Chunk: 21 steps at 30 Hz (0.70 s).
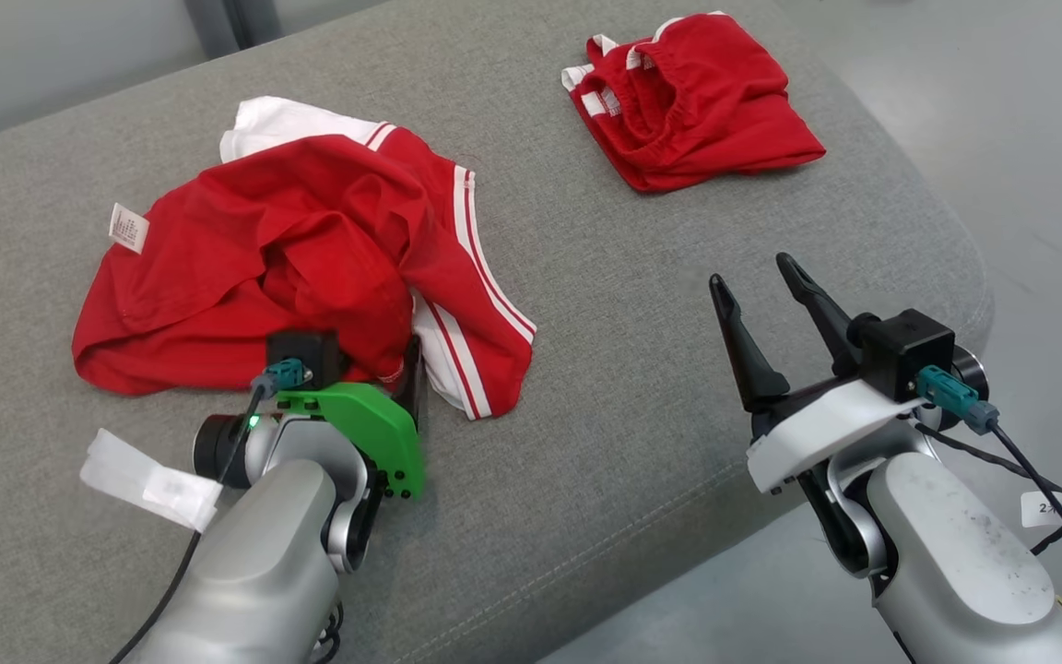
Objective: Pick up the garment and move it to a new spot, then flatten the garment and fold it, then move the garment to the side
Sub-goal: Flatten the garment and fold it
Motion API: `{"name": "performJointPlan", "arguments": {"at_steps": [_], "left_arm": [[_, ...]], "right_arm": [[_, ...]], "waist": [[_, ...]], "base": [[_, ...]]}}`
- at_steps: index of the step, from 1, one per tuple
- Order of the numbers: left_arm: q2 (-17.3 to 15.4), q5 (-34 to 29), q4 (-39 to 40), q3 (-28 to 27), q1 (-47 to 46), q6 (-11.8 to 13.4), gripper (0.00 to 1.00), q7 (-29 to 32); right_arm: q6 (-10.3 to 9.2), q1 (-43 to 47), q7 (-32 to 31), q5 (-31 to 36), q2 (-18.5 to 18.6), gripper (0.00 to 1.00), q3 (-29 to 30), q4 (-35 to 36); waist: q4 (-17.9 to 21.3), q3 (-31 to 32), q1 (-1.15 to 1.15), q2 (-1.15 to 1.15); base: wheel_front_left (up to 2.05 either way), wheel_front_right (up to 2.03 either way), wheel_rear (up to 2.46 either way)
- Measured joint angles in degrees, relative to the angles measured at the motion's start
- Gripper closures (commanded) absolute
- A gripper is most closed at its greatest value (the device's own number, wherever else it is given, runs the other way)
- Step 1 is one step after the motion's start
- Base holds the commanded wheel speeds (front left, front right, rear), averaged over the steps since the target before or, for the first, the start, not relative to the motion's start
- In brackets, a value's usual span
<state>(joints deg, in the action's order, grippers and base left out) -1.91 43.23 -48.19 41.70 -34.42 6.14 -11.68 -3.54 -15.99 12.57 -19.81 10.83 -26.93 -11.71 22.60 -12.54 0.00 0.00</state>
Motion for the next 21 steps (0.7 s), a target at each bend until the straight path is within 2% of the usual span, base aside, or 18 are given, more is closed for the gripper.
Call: {"name": "performJointPlan", "arguments": {"at_steps": [1, 2, 6, 12, 17, 21], "left_arm": [[0.0, 0.0, 0.1, 0.0, -0.5, 0.0, 0.75, -0.1], [0.0, 0.0, 0.2, 0.1, -0.9, 0.0, 1.00, -0.2], [0.0, 1.3, 0.9, 0.3, -1.2, 0.0, 1.00, -0.9], [0.0, 2.2, 3.3, 0.2, -1.1, -0.1, 1.00, -2.1], [-0.2, 2.1, 4.5, -3.3, 0.3, -0.1, 1.00, -2.6], [-1.7, 2.1, 6.3, -6.5, 2.5, -0.1, 1.00, -2.7]], "right_arm": [[-0.01, 0.0, 0.0, 0.0, 0.0, 0.00, 0.2, -0.2], [-0.02, 0.0, 0.0, 0.0, 0.0, 0.00, 0.5, -0.4], [-0.09, 0.1, 0.3, -0.3, 0.4, 0.00, 1.2, -1.2], [0.22, 0.1, 0.3, -0.4, 1.6, 0.00, 0.8, -4.2], [2.99, 0.1, -0.1, -0.4, 1.8, 0.00, -1.8, -8.3], [4.23, 0.1, -1.1, -0.4, 1.8, 0.00, -3.1, -11.5]], "waist": [[0.1, -0.2, 0.00, 0.00], [0.2, -0.4, 0.00, 0.00], [-0.3, -0.5, 0.00, 0.00], [-3.1, 0.1, 0.00, 0.00], [-7.2, 1.1, 0.00, 0.00], [-10.2, 1.9, 0.00, 0.00]], "base": [[0.00, 0.00, 0.00], [0.00, 0.00, 0.00], [0.00, 0.00, 0.00], [0.00, 0.00, 0.00], [0.00, 0.00, 0.00], [0.00, 0.00, 0.00]]}}
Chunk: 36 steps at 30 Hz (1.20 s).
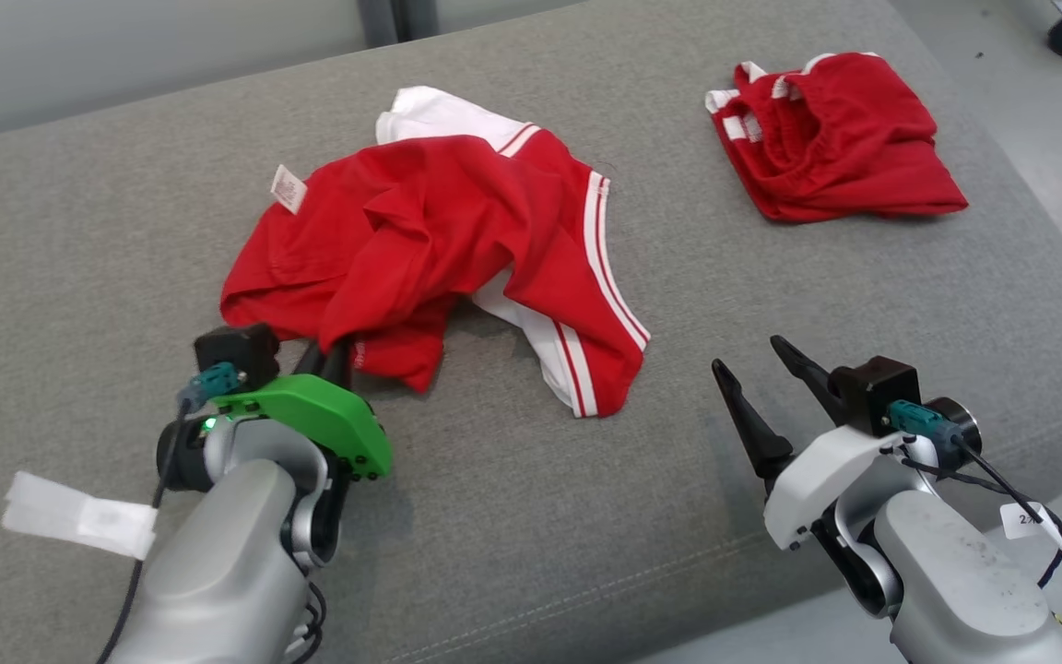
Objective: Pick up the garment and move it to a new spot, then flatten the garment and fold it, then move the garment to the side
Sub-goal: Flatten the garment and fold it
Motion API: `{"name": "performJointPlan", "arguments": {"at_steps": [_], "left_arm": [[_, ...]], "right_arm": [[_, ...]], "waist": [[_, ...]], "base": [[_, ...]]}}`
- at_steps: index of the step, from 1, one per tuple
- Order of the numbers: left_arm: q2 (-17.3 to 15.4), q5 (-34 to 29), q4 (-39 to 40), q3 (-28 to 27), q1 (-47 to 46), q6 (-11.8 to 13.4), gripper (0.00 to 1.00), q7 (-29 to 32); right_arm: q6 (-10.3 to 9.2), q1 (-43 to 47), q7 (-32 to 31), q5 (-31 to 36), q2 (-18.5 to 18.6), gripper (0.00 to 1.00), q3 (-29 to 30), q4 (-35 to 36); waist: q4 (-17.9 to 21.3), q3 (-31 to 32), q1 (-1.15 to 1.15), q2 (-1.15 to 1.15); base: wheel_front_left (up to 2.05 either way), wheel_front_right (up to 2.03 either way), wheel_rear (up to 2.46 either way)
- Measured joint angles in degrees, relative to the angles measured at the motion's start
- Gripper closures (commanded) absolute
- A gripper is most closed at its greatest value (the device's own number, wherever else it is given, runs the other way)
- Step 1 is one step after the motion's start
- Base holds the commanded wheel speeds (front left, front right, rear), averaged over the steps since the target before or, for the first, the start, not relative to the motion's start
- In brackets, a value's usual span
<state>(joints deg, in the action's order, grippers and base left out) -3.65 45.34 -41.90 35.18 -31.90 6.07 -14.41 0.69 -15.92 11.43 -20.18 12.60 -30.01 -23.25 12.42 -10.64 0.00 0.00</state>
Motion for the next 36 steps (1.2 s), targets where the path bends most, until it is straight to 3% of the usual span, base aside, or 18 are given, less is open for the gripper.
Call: {"name": "performJointPlan", "arguments": {"at_steps": [7, 12, 23, 29, 31, 34, 36], "left_arm": [[-2.8, -0.4, 5.4, -8.2, 4.0, 0.6, 1.00, 0.0], [-3.7, -1.8, 7.1, -11.0, 8.7, 0.8, 1.00, 0.0], [-3.8, -5.2, 11.0, -15.0, 11.5, 0.8, 1.00, 0.0], [-3.0, -7.1, 12.7, -17.5, 12.8, 0.8, 1.00, 0.0], [-2.8, -7.5, 13.0, -17.9, 13.3, 0.8, 1.00, 0.0], [-2.5, -8.2, 13.6, -18.4, 14.0, 0.8, 1.00, 0.0], [-2.4, -8.7, 14.0, -18.6, 14.3, 0.8, 1.00, 0.0]], "right_arm": [[1.45, 0.0, -0.7, -4.4, -1.6, 0.00, 2.0, -3.9], [2.33, 0.0, -1.9, -7.2, -2.8, 0.00, 3.3, -6.5], [5.30, -3.9, -3.9, -8.6, -3.7, 0.00, 1.4, -9.9], [5.87, -3.9, -3.9, -11.9, -5.8, 0.00, 1.1, -10.7], [5.88, -3.8, -4.4, -13.9, -6.7, 0.14, 1.5, -11.6], [6.23, -3.4, -5.3, -18.5, -7.6, 0.14, 2.9, -12.7], [6.37, -3.4, -6.6, -20.5, -7.8, 0.23, 3.0, -13.3]], "waist": [[-5.5, 1.3, 0.00, 0.00], [-9.1, 1.6, 0.00, 0.00], [-14.7, 0.3, 0.00, 0.00], [-15.9, -0.7, 0.00, 0.01], [-15.9, -0.8, 0.00, 0.00], [-15.7, -0.9, 0.00, 0.00], [-15.7, -0.9, 0.00, 0.00]], "base": [[0.00, 0.00, 0.00], [0.00, 0.00, 0.00], [0.00, 0.00, 0.00], [0.00, 0.00, 0.00], [0.00, 0.00, 0.00], [0.00, 0.00, 0.00], [0.00, 0.00, 0.00]]}}
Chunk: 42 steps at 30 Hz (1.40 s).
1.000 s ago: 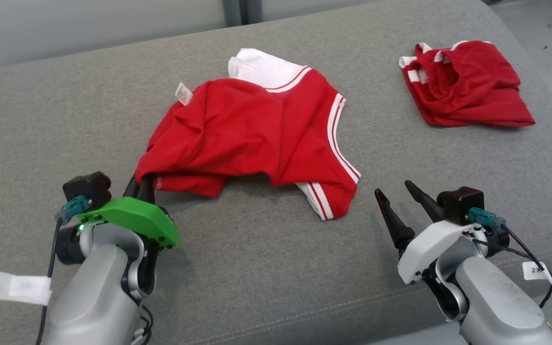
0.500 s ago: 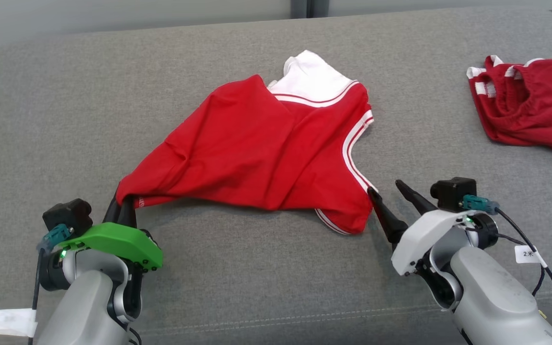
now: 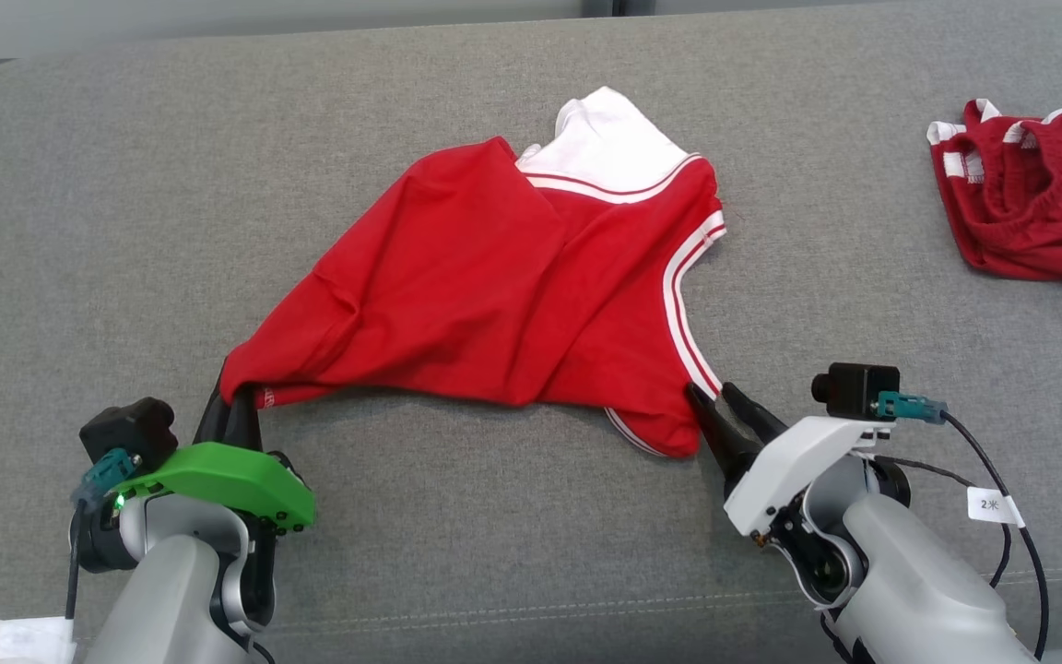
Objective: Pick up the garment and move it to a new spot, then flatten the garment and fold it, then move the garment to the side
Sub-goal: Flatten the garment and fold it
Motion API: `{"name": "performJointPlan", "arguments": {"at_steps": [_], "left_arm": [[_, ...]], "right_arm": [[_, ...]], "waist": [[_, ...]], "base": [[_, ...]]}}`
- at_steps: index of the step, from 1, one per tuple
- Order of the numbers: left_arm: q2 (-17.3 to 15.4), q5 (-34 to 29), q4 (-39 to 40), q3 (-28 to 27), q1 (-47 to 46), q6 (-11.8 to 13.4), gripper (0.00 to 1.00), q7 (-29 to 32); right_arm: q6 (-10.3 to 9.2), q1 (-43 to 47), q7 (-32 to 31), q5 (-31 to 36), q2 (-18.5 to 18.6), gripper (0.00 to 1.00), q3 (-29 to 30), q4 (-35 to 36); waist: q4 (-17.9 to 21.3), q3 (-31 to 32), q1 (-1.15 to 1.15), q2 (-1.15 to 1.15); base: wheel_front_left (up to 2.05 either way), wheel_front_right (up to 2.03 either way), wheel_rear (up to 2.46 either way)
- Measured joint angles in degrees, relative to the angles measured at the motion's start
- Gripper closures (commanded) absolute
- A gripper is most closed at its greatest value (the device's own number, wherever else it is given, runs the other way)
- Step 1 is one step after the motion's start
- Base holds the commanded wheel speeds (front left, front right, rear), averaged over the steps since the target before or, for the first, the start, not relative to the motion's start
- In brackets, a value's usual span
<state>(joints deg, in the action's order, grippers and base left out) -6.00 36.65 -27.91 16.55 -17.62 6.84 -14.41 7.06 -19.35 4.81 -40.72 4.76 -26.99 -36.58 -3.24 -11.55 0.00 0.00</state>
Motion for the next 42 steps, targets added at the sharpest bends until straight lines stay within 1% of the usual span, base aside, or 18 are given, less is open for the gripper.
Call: {"name": "performJointPlan", "arguments": {"at_steps": [1, 2, 4, 5, 6, 9, 12, 15, 16, 17, 18, 20, 21, 22, 28, 32, 35, 42], "left_arm": [[0.1, -0.3, 0.2, -0.1, 0.1, 0.0, 1.00, 0.0], [0.2, -0.5, 0.3, -0.2, 0.1, 0.0, 1.00, 0.0], [0.3, -1.2, 0.6, -0.5, 0.3, 0.0, 1.00, 0.0], [0.5, -1.5, 0.6, -0.5, 0.4, 0.0, 1.00, 0.0], [0.7, -1.7, 0.6, -0.6, 0.5, 0.0, 1.00, 0.0], [1.0, -2.1, 0.8, -1.4, 1.3, 0.0, 1.00, 0.0], [1.1, -2.1, 1.4, -2.2, 2.1, 0.0, 0.98, 0.0], [1.4, -2.1, 2.3, -2.9, 2.4, 0.0, 0.99, 0.0], [1.5, -2.1, 2.6, -2.9, 2.5, 0.0, 0.95, 0.0], [1.6, -2.1, 2.9, -2.9, 2.7, 0.0, 0.86, 0.0], [1.8, -2.0, 3.4, -3.0, 3.1, 0.0, 0.60, 0.0], [2.3, -1.7, 4.2, -3.0, 3.8, 0.0, 0.44, 0.0], [2.5, -1.5, 4.6, -3.0, 4.1, 0.0, 0.24, 0.0], [2.7, -1.5, 5.1, -2.9, 4.3, -0.2, 0.00, 0.0], [3.2, -1.4, 9.6, -3.1, 4.4, -0.8, 0.00, 0.0], [3.2, -1.2, 11.1, -3.4, 4.4, -0.9, 0.00, 0.0], [3.3, -1.1, 11.3, -3.2, 4.6, -0.9, 0.00, 0.0], [3.3, -1.1, 11.2, -3.2, 6.4, -0.9, 0.00, 0.0]], "right_arm": [[0.00, 0.0, -0.4, -1.0, -0.2, 0.36, 0.0, -0.2], [0.00, 0.0, -0.4, -1.7, -0.3, 0.53, 0.0, -0.2], [0.00, -0.1, -0.4, -3.0, -0.6, 0.71, 0.0, -0.1], [0.00, -0.1, -0.4, -3.4, -0.5, 0.83, -0.1, 0.0], [0.00, -0.2, -0.4, -3.8, -0.5, 1.00, -0.8, 0.5], [0.00, -1.2, -0.3, -4.8, -0.3, 1.00, -2.7, 3.0], [0.00, -3.9, 1.1, -3.7, 0.2, 1.00, -4.3, 5.1], [0.00, -6.5, 3.0, -3.2, 2.5, 1.00, -4.3, 7.1], [0.00, -7.2, 3.7, -2.6, 3.4, 1.00, -4.3, 7.5], [0.00, -7.9, 4.3, -1.6, 4.4, 1.00, -4.3, 8.0], [0.00, -8.7, 4.8, -0.7, 5.4, 1.00, -4.5, 8.5], [0.00, -10.5, 5.8, 0.3, 6.7, 1.00, -4.7, 9.6], [0.00, -11.5, 6.1, 0.6, 7.2, 1.00, -4.7, 10.2], [0.00, -12.8, 6.3, 1.5, 7.8, 1.00, -5.0, 10.8], [0.00, -21.8, 6.3, 4.6, 11.5, 1.00, -7.3, 15.5], [0.01, -27.4, 6.4, 5.5, 11.9, 1.00, -8.6, 18.3], [0.03, -30.4, 6.3, 5.6, 12.5, 1.00, -9.1, 18.9], [0.08, -33.3, 6.3, 5.8, 15.1, 1.00, -4.7, 17.0]], "waist": [[0.0, 0.0, 0.00, 0.00], [0.0, 0.0, 0.00, 0.00], [0.0, 0.0, 0.00, 0.00], [0.0, 0.0, 0.00, 0.00], [0.0, 0.2, 0.00, 0.00], [0.0, 0.6, 0.00, 0.00], [0.0, 1.2, 0.00, 0.00], [0.2, 1.9, 0.00, 0.00], [0.3, 2.2, 0.00, 0.00], [0.4, 2.4, 0.00, 0.00], [0.5, 2.6, 0.00, 0.00], [0.8, 3.1, 0.00, 0.00], [1.0, 3.3, 0.00, 0.00], [1.2, 3.5, 0.00, 0.00], [1.8, 5.4, 0.00, 0.00], [2.1, 6.9, 0.00, 0.00], [2.3, 8.1, 0.00, 0.00], [2.6, 10.4, 0.00, 0.00]], "base": [[0.00, 0.00, 0.00], [0.00, 0.00, 0.00], [0.00, 0.00, 0.00], [0.00, 0.00, 0.00], [0.00, 0.00, 0.00], [0.00, 0.00, 0.00], [0.00, 0.00, 0.00], [0.00, 0.00, 0.00], [0.00, 0.00, 0.00], [0.00, 0.00, 0.00], [0.00, 0.00, 0.00], [0.00, 0.00, 0.00], [0.00, 0.00, 0.00], [0.00, 0.00, 0.00], [0.00, 0.00, 0.00], [0.00, 0.00, 0.00], [0.00, 0.00, 0.00], [0.00, 0.00, 0.00]]}}
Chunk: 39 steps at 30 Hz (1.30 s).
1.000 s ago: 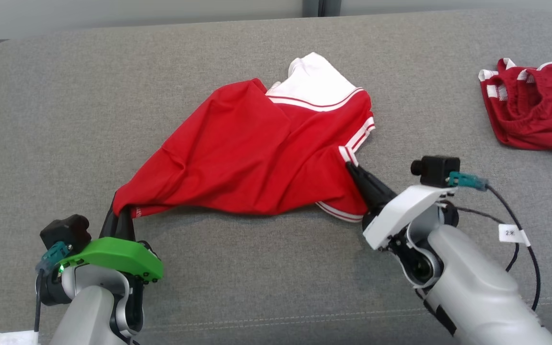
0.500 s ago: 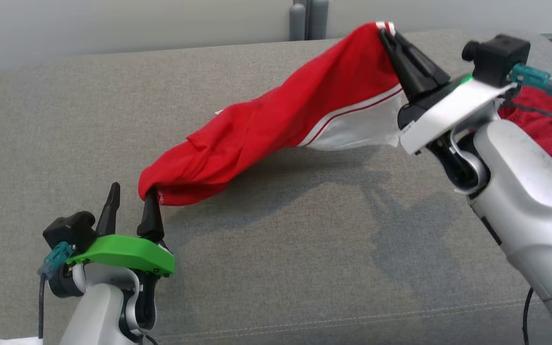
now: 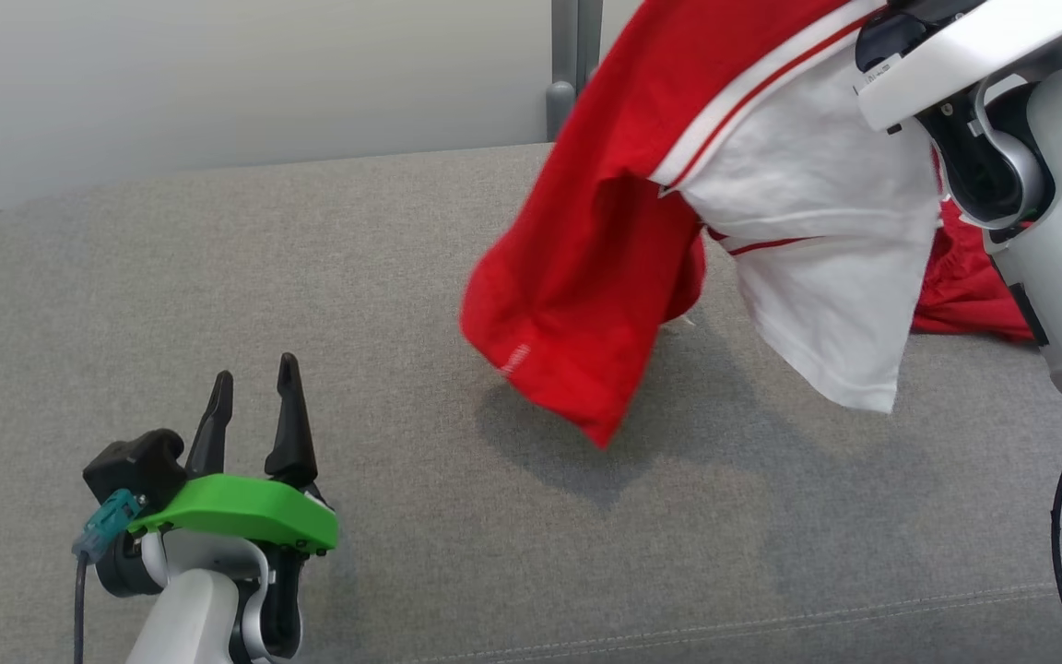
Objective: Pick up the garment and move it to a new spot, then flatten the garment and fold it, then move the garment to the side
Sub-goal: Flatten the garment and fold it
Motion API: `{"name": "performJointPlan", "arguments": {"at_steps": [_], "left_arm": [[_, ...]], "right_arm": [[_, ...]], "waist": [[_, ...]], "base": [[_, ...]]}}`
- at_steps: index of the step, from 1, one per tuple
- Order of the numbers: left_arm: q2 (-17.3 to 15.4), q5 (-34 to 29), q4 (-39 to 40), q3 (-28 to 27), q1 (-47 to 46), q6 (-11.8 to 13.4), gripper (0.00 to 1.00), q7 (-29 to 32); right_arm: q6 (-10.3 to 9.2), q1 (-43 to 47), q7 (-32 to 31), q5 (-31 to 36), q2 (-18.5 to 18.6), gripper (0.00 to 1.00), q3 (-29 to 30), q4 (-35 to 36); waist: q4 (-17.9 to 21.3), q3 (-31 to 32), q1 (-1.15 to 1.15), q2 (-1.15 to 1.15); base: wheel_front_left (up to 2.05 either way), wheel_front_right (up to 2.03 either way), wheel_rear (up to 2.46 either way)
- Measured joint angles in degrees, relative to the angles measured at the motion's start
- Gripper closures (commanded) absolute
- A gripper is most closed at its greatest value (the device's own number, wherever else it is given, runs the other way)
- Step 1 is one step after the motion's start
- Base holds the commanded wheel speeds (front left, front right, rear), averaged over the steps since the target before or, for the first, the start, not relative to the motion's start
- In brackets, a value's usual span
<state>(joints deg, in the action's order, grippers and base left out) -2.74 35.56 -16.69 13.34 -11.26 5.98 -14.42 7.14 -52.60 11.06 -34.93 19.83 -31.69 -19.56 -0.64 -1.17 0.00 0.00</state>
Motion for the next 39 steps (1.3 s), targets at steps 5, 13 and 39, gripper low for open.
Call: {"name": "performJointPlan", "arguments": {"at_steps": [5, 13, 39], "left_arm": [[0.0, 0.0, 1.0, -0.1, 1.4, 0.0, 0.00, 0.0], [0.0, -0.4, 2.4, 2.4, 1.6, 0.0, 0.00, 0.0], [0.1, -0.6, 5.9, 2.4, 3.8, 0.1, 0.00, 0.8]], "right_arm": [[0.00, -0.1, -0.6, -1.4, 0.0, 1.00, 0.4, 0.2], [0.00, 0.5, -2.8, -4.1, -3.0, 1.00, -4.9, 0.9], [-10.87, 17.1, -12.1, -12.8, -0.4, 1.00, 2.2, -20.2]], "waist": [[0.3, 1.4, 0.00, 0.00], [0.7, 1.9, 0.00, 0.00], [-3.1, -0.2, 0.00, 0.00]], "base": [[0.00, 0.00, 0.00], [0.00, 0.00, 0.00], [0.00, 0.00, 0.00]]}}
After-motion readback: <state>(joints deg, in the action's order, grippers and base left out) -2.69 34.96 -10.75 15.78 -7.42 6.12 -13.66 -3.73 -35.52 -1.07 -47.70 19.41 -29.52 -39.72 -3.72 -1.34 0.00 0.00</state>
